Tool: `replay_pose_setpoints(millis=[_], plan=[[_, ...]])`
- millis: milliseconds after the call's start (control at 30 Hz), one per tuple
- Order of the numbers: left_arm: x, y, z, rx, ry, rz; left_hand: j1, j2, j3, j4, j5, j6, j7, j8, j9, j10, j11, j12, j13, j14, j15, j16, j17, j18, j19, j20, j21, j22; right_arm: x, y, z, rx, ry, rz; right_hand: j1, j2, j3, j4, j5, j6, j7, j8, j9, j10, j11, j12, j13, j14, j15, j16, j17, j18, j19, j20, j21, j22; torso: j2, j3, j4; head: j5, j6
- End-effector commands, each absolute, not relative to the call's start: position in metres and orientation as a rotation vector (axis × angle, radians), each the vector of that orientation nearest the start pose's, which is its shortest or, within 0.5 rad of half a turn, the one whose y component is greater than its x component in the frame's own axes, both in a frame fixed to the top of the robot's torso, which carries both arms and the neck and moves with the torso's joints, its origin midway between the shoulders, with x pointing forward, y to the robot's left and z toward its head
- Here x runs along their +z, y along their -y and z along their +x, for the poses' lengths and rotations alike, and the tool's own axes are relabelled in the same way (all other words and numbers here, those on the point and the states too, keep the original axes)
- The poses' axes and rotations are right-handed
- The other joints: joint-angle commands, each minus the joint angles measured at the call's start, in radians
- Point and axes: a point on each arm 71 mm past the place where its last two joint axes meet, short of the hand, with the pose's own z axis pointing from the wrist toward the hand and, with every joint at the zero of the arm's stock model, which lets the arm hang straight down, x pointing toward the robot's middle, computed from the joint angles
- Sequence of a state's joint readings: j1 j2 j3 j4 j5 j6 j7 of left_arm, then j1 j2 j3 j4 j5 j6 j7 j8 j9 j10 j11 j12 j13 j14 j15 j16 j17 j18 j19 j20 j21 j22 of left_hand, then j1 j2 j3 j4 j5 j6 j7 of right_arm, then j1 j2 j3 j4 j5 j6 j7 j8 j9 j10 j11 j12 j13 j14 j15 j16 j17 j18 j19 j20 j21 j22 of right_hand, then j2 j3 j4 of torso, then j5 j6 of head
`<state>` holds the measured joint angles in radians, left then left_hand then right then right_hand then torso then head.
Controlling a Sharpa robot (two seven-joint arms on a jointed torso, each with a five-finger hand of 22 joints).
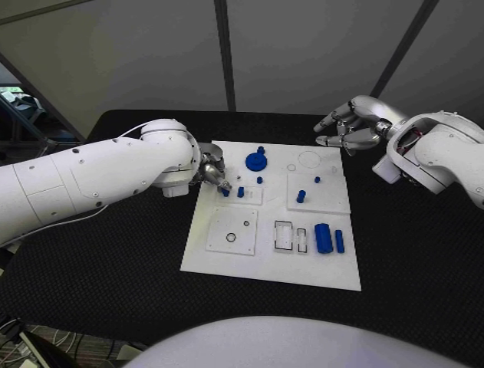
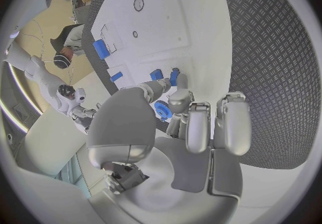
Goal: Assemble the parts on the task board
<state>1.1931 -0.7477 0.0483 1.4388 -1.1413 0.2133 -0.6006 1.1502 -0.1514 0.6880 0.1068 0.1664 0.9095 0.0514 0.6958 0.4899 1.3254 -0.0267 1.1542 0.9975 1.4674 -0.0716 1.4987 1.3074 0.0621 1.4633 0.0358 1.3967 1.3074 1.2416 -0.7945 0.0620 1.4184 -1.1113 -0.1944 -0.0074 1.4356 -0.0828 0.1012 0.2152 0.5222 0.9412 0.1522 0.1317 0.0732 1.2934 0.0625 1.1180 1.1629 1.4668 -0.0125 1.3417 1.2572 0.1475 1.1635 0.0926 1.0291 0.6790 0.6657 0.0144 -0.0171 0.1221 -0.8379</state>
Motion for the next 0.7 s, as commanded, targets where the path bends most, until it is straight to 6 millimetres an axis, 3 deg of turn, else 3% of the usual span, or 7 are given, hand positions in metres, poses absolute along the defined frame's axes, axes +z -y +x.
replay_pose_setpoints(millis=[33, 700], plan=[[-0.2154, -0.1967, 0.4966, -0.305, -2.361, -0.128, -0.014, 0.0, 0.047, -0.046, -0.001, 0.001, -0.01, 0.001, 0.0, 0.01, -0.002, 0.007, 0.001, 0.08, -0.01, 0.004, 0.184, -0.014, 0.008, -0.003, 0.008, 0.114, -0.1384, 0.2032, 0.5209, 0.889, -1.696, 0.105, -0.005, 0.001, 0.008, 0.001, 0.005, 0.006, 0.001, 0.007, -0.001, -0.005, -0.002, 0.0, 0.0, 0.035, -0.004, -0.007, -0.001, 0.008, -0.002, -0.002, -0.004, -0.001, 0.0, 0.0004, -0.0013, 0.0, -0.002], [-0.2176, -0.1986, 0.4988, -0.285, -2.361, -0.124, -0.089, -0.017, -0.021, -0.001, -0.004, 0.026, -0.022, 0.003, 0.004, 0.018, -0.012, 0.012, 0.008, 0.081, -0.019, 0.005, 0.184, -0.017, 0.016, -0.012, 0.017, 0.126, -0.138, 0.2042, 0.5202, 0.887, -1.695, 0.106, -0.005, 0.0, 0.009, 0.001, 0.005, 0.006, 0.001, 0.007, -0.001, -0.006, -0.002, -0.001, -0.001, 0.035, -0.004, -0.008, -0.002, 0.008, -0.002, -0.002, -0.006, -0.003, 0.0, 0.0001, -0.0003, -0.004, -0.006]])
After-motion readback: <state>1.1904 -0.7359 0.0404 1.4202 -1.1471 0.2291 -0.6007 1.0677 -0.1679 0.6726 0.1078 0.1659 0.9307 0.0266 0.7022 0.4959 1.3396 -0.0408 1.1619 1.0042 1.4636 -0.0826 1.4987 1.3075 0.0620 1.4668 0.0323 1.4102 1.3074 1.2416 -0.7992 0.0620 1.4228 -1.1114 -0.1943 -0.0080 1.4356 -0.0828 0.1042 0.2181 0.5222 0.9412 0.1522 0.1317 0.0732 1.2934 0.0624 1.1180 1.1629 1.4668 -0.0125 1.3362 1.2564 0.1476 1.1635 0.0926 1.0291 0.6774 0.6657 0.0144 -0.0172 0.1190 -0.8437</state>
